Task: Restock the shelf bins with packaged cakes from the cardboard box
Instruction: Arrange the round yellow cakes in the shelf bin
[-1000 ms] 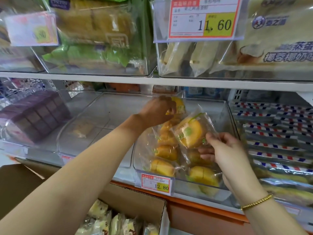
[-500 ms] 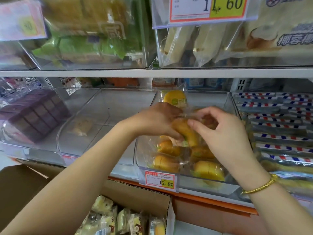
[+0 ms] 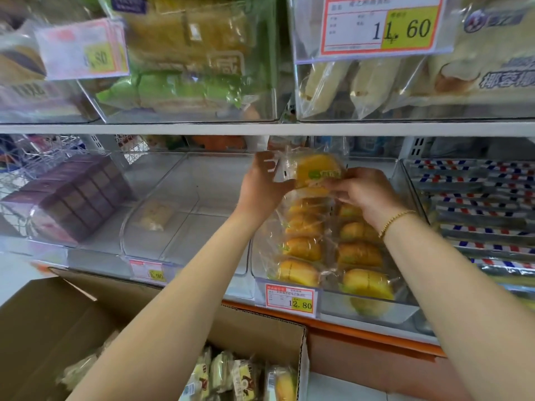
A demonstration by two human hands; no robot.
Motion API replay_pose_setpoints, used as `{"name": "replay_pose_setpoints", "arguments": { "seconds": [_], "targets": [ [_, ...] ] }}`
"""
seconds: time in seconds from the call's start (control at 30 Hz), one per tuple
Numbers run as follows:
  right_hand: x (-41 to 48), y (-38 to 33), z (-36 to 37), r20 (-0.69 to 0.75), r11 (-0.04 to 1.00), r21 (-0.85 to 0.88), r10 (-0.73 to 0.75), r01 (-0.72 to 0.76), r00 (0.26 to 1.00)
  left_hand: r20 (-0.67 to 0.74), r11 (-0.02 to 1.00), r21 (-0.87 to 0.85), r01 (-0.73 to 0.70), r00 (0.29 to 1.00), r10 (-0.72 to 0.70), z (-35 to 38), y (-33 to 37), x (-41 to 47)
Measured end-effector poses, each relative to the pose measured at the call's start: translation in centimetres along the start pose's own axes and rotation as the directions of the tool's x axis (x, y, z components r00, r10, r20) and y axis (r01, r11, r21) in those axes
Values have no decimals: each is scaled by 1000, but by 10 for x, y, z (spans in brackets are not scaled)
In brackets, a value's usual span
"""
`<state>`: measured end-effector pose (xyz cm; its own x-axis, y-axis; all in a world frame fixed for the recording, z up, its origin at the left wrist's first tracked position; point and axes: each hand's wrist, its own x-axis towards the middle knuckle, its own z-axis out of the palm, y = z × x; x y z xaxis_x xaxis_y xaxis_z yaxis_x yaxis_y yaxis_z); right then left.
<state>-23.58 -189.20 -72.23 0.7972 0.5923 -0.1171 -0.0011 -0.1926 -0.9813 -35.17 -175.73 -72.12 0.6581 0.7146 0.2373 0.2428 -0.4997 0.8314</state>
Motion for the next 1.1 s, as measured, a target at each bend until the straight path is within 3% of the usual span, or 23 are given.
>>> {"name": "replay_pose_setpoints", "arguments": {
  "seconds": [0.07,0.23,0.33,0.47,0.57,0.83,0.93,1.0,1.1],
  "targets": [
    [12,6,5,33,998,-55,-24,26,999,-59,990,133,-54,996,62,4,2,-3],
    [31,2,18,1,896,-435,-101,91,995,263,987,160,6,964,-48,21,8,-13],
    [37,-8,13,111,940,-339,8,30,994,258,993,102,64,962,-89,23,11,-12],
    [46,-1,4,273,991,-125,-12,48,962,293,978,60,200,933,-209,25,16,-7],
    [45,5,3,322,996,-85,-13,43,947,277,968,79,240,927,-252,29,15,-7],
    [44,4,5,241,978,-121,-135,168,961,139,987,51,150,978,-156,39,16,-14],
    [45,12,0,202,985,-62,-146,162,968,160,989,109,97,981,-114,44,21,-15],
    [45,18,-2,167,983,-121,-120,141,979,180,988,142,61,980,-87,47,21,-20],
    [43,15,0,112,912,-399,-50,91,992,175,978,184,98,976,-131,48,18,-25]
  ]
}}
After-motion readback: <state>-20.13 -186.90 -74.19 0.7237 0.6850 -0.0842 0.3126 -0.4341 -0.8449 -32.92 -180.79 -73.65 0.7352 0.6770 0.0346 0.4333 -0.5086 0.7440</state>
